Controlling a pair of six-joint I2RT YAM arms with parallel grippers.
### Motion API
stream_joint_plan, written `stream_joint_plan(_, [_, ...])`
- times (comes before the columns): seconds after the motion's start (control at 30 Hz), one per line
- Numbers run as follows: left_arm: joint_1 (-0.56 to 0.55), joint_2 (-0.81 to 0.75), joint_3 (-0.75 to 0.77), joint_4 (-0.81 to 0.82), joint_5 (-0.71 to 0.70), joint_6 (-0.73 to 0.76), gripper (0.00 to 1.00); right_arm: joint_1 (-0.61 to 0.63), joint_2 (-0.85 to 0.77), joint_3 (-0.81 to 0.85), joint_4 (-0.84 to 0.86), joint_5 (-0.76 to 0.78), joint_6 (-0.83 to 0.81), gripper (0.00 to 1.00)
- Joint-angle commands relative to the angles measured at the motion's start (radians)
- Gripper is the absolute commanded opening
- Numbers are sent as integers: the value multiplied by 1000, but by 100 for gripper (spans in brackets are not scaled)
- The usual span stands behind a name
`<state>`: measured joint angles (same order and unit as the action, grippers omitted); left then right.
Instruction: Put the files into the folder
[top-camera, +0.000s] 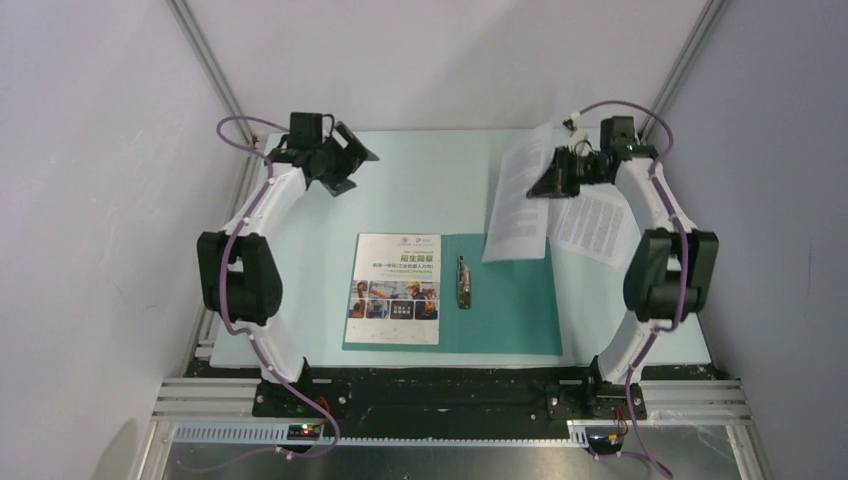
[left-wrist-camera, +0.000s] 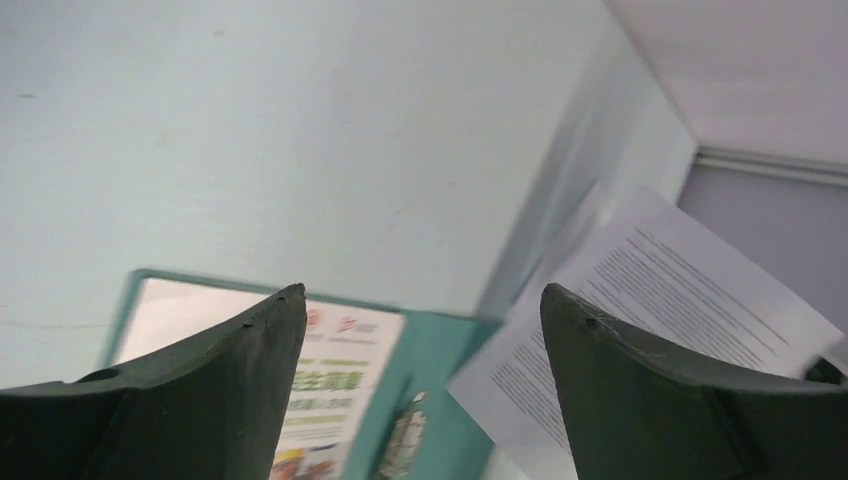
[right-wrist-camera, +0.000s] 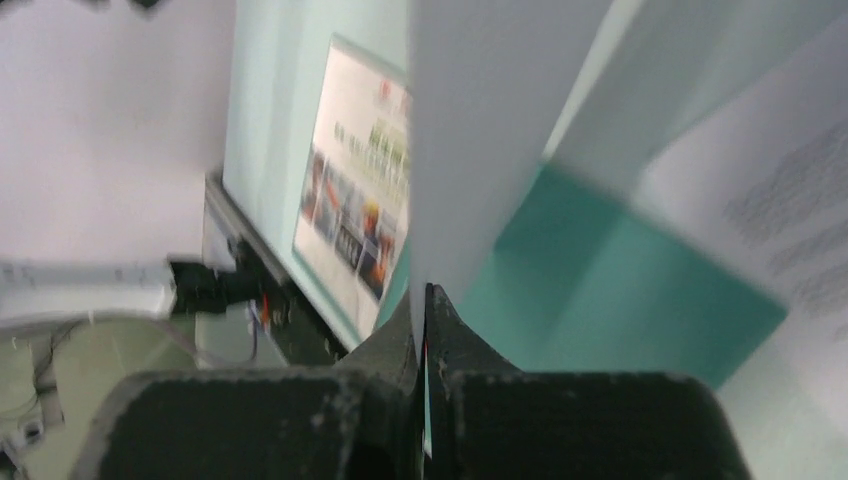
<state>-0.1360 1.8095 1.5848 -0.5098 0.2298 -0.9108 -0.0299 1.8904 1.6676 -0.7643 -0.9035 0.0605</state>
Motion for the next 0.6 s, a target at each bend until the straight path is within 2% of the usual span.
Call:
stream_joint_plan(0.0, [39, -88, -87, -20, 58, 231, 90, -51, -186, -277, -64, -63, -92, 0])
stream_joint_plan(0.03, [45, -91, -106, -21, 59, 245, 91, -76, -199, -373, -46, -27, -78, 0])
stream_joint_plan(0.1, [63, -86, -122, -25, 53, 261, 91, -85, -222, -464, -36, 71, -91, 0])
stream_joint_plan(0.17, [84, -71, -128, -36, 27, 274, 91, -62, -201, -499, -56, 162, -162, 0])
stream_joint_plan(0.33, [96, -42, -125, -65, -40, 337, 91, -14, -121, -529, -9, 270, -152, 0])
stream_joint_plan(0.57, [96, -59, -149, -65, -74, 347, 91, -13, -34, -526, 11, 309, -168, 0])
